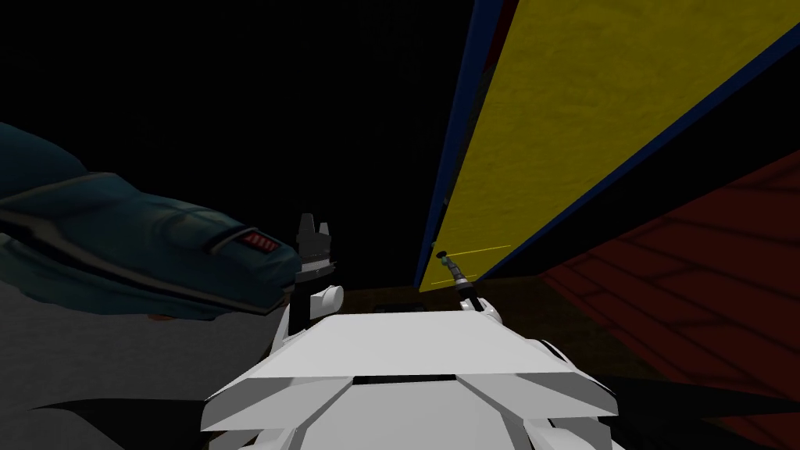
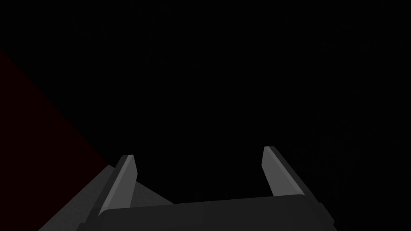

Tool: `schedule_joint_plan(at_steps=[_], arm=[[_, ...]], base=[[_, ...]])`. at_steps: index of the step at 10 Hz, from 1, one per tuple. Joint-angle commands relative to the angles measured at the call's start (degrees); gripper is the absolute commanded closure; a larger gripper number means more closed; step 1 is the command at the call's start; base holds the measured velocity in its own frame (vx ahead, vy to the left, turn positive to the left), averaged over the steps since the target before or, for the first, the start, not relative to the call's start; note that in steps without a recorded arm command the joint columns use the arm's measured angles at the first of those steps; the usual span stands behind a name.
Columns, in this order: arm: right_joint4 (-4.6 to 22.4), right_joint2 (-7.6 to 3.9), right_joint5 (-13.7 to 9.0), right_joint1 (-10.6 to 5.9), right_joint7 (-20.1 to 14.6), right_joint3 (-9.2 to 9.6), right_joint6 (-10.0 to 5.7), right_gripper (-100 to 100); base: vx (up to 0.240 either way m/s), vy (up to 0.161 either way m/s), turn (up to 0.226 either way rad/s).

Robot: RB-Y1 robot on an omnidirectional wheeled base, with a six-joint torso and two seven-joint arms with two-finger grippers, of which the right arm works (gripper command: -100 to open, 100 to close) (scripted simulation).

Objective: Pull the door open

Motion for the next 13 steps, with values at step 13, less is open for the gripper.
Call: schedule_joint_plan(at_steps=[13], arm=[[0.1,1.19,-1.8,-0.64,-8.8,2.94,-0.15,100]], base=[[-0.02,-0.011,0.008]])
